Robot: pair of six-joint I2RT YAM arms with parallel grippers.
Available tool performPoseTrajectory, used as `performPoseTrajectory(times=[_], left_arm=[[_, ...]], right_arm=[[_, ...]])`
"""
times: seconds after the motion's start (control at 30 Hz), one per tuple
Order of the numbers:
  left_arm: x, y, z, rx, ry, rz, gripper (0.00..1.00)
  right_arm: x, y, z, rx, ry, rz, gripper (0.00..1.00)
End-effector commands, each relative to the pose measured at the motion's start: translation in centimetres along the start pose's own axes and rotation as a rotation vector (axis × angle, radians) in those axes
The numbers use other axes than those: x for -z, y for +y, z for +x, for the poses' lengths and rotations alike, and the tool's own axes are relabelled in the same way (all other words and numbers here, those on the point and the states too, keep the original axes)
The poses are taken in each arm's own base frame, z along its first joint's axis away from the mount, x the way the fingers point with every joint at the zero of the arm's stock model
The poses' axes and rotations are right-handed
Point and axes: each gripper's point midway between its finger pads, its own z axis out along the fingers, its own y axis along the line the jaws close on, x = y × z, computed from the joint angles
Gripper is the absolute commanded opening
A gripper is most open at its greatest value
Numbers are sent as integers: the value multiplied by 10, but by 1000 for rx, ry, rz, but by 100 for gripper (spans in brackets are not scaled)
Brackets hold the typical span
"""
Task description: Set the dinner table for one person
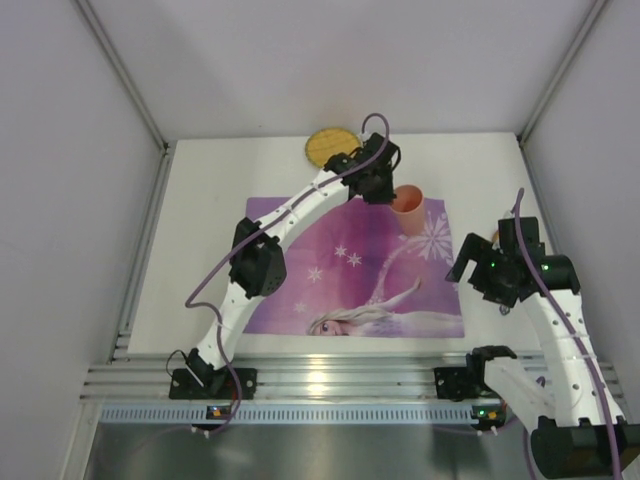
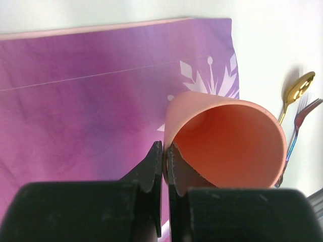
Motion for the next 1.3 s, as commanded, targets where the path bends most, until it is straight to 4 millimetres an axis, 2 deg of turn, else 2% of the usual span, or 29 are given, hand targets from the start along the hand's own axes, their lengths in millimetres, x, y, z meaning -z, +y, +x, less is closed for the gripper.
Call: performPoseTrajectory(times=[0.0, 0.2, 0.33, 0.37, 0.5, 0.53, 0.57, 0.6, 0.67, 0.7, 0.73, 0.77, 0.8, 0.87, 0.9, 0.93, 0.97, 1.0, 1.03, 1.1, 1.13, 1.17, 1.2, 1.23, 1.27], left_arm=[[7, -17, -26, -20, -98, 40, 0], [-5, -11, -9, -100, -63, 7, 4], [-7, -19, 0, -126, -53, 20, 23], [-5, -22, -1, -132, -60, 26, 31], [6, -35, -9, -127, -86, 70, 47], [18, -42, -19, -122, -114, 98, 55], [19, -42, -19, -124, -114, 98, 56], [30, -49, -26, -122, -135, 118, 61], [42, -56, -35, -119, -156, 154, 66], [55, -62, -41, -118, -173, 180, 68], [60, -62, -45, -112, -177, 191, 84], [67, -67, -48, -105, -172, 235, 92], [82, -71, -56, -101, -192, 261, 96], [93, -66, -68, -81, -201, 289, 98], [112, -70, -79, -76, -227, 331, 98], [114, -61, -82, -65, -225, 328, 98], [119, -38, -101, -30, -251, 308, 98], [141, -30, -121, -9, -310, 330, 98], [132, 16, -132, 51, -300, 285, 98], [148, 52, -154, 126, -353, 284, 98], [143, 96, -168, 178, -378, 240, 98], [145, 114, -176, 199, -392, 224, 98], [137, 132, -179, 215, -388, 202, 98], [136, 158, -189, 241, -399, 182, 98], [130, 171, -192, 253, -393, 177, 98]], right_arm=[[8, -11, 2, 5, -7, 42, 100], [7, -14, 5, 10, 1, 49, 100], [6, -15, 6, 10, 2, 51, 100], [6, -14, 6, 11, 3, 50, 100], [5, -15, 7, 10, 3, 53, 100], [5, -15, 7, 8, 0, 52, 100], [5, -15, 7, 8, 0, 52, 100], [5, -16, 7, 7, -1, 53, 100], [5, -16, 8, 6, -1, 51, 100], [4, -16, 8, 6, -1, 51, 100], [5, -16, 8, 6, -4, 49, 100], [5, -15, 7, 3, -9, 48, 100], [5, -16, 7, 4, -10, 48, 100], [5, -15, 6, 3, -13, 46, 100], [5, -15, 6, 1, -14, 47, 100], [5, -15, 5, 3, -14, 46, 100], [6, -14, 4, 2, -21, 45, 100], [6, -14, 3, 0, -24, 44, 100], [7, -14, 3, 2, -24, 45, 100], [8, -13, 1, 2, -33, 44, 100], [8, -13, 1, 2, -34, 43, 100], [8, -13, 0, 3, -32, 43, 100], [8, -13, 0, 2, -33, 45, 100], [8, -13, -1, 4, -31, 45, 100], [8, -12, -1, 5, -28, 46, 100]])
